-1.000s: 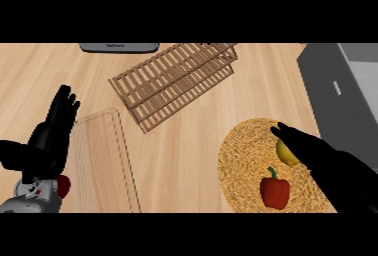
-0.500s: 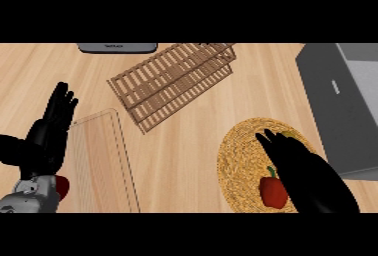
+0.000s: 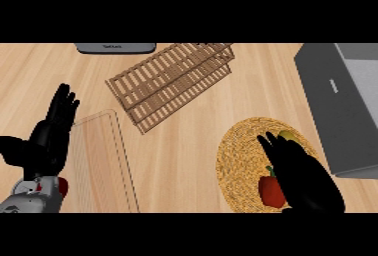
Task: Pick the bell pepper from the placemat and place it in the tiered shelf
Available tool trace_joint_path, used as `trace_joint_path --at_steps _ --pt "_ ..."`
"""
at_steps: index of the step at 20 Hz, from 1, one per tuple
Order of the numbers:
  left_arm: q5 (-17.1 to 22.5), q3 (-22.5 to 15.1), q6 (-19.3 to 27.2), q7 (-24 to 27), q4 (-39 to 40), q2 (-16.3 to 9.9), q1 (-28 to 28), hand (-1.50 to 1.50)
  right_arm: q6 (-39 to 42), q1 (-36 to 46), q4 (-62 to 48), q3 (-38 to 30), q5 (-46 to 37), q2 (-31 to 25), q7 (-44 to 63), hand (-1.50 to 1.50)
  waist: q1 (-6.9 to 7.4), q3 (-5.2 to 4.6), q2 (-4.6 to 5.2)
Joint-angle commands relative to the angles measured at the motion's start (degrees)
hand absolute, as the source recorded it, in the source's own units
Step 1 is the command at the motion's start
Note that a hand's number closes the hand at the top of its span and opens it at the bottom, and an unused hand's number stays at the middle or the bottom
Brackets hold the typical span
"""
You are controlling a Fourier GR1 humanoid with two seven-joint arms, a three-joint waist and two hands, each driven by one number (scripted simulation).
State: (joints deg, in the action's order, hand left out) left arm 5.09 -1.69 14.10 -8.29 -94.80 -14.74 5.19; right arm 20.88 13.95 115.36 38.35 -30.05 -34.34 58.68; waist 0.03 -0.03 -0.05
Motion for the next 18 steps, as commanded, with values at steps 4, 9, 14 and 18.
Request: trace_joint_path --at_steps 4,9,14,18 --pt "-1.1 0.5 -0.3 -1.1 -1.2 1.5 0.3 0.0 2.8 -2.5 -4.5 -1.4 -5.6 5.1 0.5 -1.5 0.0 0.02 0.03" --pt "-0.3 2.6 -3.0 0.1 -2.2 1.1 -2.4 0.0 0.0 -7.9 -8.5 -3.3 -10.4 4.4 -8.8 -1.5 0.02 0.04 0.02" --pt "-0.5 3.8 -4.3 -2.2 -5.0 1.1 -2.8 0.0 -1.3 -6.5 -12.3 -4.1 -15.5 11.0 -11.0 -1.5 0.17 0.04 0.02" --pt "-2.9 3.8 -4.0 -1.2 -1.3 2.8 -0.5 0.0 0.1 -8.2 -13.5 -5.8 -17.9 12.1 -14.7 -1.5 0.01 0.03 0.04"
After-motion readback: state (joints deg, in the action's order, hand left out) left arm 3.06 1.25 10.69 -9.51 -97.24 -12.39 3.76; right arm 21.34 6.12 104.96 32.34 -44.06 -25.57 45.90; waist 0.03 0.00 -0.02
